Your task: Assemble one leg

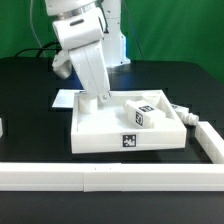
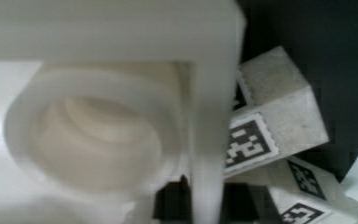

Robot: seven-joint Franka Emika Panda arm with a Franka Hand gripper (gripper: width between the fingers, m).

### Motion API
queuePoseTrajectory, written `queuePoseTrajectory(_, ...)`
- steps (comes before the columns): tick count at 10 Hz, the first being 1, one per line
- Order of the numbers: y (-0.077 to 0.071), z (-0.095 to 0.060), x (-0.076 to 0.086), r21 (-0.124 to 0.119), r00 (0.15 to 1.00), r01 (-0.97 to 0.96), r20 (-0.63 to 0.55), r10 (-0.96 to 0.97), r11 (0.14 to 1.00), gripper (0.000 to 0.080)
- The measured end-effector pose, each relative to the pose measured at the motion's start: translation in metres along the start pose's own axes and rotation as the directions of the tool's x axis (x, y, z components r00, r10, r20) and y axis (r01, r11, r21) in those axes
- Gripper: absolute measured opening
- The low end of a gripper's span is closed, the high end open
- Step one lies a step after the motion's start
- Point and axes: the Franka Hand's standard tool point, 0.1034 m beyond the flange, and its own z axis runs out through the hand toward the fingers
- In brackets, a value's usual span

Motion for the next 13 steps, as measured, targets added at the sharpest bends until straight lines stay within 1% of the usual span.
queuePoseTrajectory(1, 0.004, 0.001, 0.003, -0.014, 1.000, 0.003, 0.000, -0.003, 1.000, 0.0057)
queuePoseTrajectory(3, 0.003, 0.001, 0.001, -0.014, 1.000, -0.002, 0.000, 0.002, 1.000, 0.0057)
queuePoseTrajectory(5, 0.004, 0.001, 0.002, -0.014, 1.000, -0.012, 0.001, 0.012, 1.000, 0.0057)
queuePoseTrajectory(6, 0.010, 0.000, 0.013, -0.014, 0.999, -0.052, 0.012, 0.052, 0.999, 0.0057)
queuePoseTrajectory(7, 0.022, -0.004, 0.024, -0.024, 0.998, -0.051, 0.020, 0.052, 0.998, 0.0057)
queuePoseTrajectory(8, 0.034, -0.008, 0.032, -0.035, 0.999, -0.046, 0.020, 0.046, 0.998, 0.0057)
queuePoseTrajectory(9, 0.041, -0.006, 0.039, -0.038, 0.999, -0.043, 0.013, 0.044, 0.998, 0.0057)
queuePoseTrajectory(10, 0.042, 0.001, 0.043, -0.033, 0.999, -0.039, 0.002, 0.039, 0.999, 0.0057)
queuePoseTrajectory(12, 0.039, 0.023, 0.051, -0.028, 0.999, -0.039, -0.026, 0.039, 0.999, 0.0057)
queuePoseTrajectory(13, 0.041, 0.023, 0.053, -0.046, 0.999, -0.036, -0.026, 0.035, 0.998, 0.0057)
